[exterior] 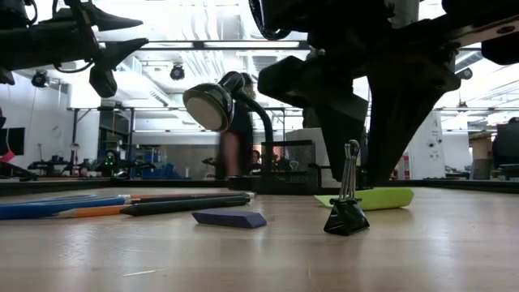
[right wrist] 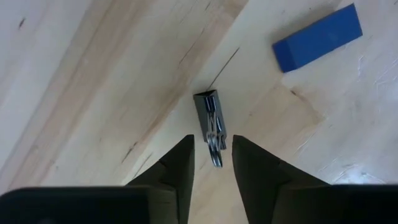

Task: Pick and place office supplies into organizer
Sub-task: Put the left black binder clip into the black desk organizer

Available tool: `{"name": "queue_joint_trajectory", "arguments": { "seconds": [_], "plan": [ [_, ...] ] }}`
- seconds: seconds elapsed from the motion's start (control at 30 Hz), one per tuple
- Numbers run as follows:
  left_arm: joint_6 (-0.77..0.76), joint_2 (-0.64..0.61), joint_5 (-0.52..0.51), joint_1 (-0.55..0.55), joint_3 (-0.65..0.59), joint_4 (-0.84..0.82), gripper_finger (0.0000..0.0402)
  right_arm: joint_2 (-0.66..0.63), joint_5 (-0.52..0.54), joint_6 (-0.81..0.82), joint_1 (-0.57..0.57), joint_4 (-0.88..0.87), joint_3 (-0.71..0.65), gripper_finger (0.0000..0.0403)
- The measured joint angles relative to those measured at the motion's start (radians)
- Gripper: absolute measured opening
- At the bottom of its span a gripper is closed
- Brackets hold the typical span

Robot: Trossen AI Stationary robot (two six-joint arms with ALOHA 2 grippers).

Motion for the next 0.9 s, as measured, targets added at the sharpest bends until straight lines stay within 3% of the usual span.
{"name": "queue_joint_trajectory", "arguments": {
  "seconds": [0.3, 0.9],
  "plan": [
    [0.000, 0.000, 0.000, 0.000, 0.000, 0.000, 0.0128, -0.003, -0.002, 0.003, 0.000, 0.001, 0.009, 0.0069],
    [0.000, 0.000, 0.000, 0.000, 0.000, 0.000, 0.0128, -0.007, -0.004, 0.004, 0.000, 0.009, 0.010, 0.0068]
  ]
}}
